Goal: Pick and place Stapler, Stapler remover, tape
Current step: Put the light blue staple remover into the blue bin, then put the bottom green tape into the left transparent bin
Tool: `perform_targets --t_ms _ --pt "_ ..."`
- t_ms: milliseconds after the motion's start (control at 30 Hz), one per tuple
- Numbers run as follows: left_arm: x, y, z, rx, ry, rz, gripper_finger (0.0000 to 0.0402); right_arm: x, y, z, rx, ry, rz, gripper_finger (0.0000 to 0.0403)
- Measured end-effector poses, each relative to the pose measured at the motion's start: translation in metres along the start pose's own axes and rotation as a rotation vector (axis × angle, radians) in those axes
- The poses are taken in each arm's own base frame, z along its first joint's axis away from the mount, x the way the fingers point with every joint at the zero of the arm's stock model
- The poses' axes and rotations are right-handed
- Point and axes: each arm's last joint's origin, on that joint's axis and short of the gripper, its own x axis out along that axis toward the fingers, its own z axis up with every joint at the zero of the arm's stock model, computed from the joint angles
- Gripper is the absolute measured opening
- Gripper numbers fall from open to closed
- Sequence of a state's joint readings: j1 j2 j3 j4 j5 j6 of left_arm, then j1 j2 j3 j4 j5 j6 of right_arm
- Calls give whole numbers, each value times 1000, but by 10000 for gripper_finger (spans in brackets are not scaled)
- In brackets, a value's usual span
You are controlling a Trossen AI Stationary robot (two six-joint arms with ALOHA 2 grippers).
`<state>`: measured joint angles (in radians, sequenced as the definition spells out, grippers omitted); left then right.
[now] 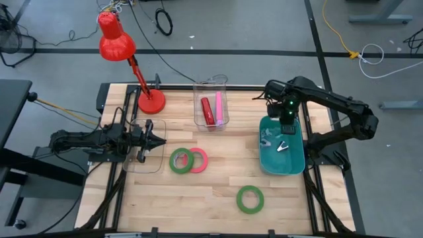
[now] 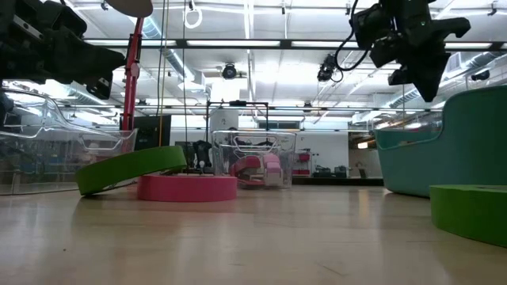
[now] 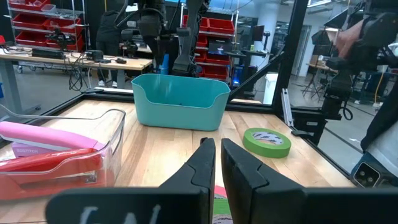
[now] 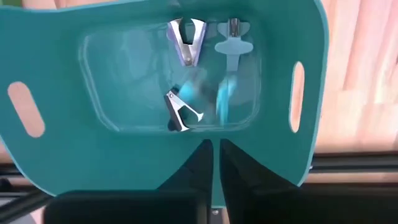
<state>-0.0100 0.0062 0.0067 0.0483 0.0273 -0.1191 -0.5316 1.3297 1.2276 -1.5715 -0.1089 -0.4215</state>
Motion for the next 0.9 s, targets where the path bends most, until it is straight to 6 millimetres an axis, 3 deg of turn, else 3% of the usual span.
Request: perform_targets --t_ms 467,733,900 --pt "0 0 0 0 0 0 30 -1 1 2 44 -18 -4 111" --pt "0 0 0 0 0 0 30 -31 7 13 26 -193 -98 131" --pt "0 0 0 0 0 0 30 -34 14 21 -7 -225 -171 132"
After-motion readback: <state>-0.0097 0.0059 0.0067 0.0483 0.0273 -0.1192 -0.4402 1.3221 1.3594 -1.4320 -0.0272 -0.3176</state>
